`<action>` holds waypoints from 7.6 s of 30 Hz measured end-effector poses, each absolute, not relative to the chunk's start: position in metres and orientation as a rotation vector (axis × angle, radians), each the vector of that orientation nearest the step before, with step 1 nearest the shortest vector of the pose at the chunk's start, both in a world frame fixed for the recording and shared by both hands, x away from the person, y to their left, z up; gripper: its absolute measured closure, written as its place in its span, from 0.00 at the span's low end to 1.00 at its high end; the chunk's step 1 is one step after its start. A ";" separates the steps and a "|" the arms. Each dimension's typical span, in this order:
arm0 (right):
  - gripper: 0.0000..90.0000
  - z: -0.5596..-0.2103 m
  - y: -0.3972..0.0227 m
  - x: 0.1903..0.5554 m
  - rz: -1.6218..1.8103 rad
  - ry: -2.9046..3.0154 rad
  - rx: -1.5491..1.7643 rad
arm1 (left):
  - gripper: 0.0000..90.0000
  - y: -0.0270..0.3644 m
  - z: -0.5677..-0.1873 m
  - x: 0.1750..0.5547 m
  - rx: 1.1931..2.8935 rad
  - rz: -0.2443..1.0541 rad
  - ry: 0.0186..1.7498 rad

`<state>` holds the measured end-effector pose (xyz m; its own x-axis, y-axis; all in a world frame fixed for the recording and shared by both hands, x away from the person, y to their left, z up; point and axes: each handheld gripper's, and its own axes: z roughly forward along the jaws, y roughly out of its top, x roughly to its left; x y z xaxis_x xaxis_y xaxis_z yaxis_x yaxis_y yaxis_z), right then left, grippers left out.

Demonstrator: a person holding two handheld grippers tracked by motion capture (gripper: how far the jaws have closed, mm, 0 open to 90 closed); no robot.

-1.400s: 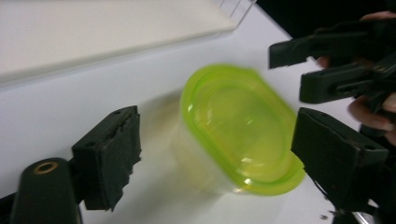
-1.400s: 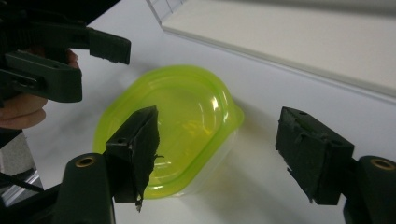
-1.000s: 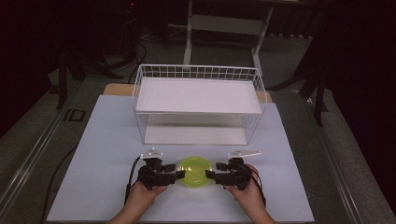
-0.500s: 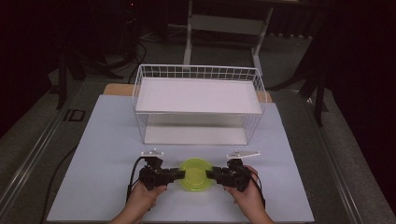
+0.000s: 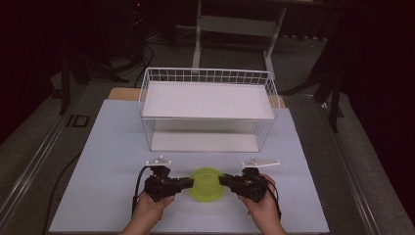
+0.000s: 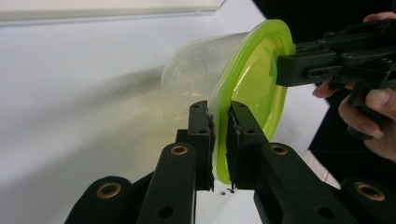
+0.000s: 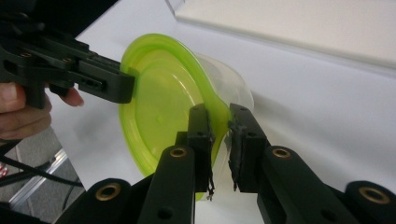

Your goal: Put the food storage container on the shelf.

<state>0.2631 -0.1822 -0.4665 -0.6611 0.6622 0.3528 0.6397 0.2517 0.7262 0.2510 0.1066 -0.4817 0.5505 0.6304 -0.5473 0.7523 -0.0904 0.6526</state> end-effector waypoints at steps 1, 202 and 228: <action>0.89 -0.467 -0.182 0.263 1.411 2.466 1.283 | 0.91 0.107 -0.482 0.251 1.792 -0.154 1.144; 0.19 -0.344 -0.158 0.321 1.502 2.238 0.861 | 0.03 0.117 -0.391 0.252 1.618 0.379 0.610; 0.19 -0.421 -0.205 0.267 1.514 2.239 0.887 | 0.03 0.125 -0.448 0.224 1.685 0.325 0.562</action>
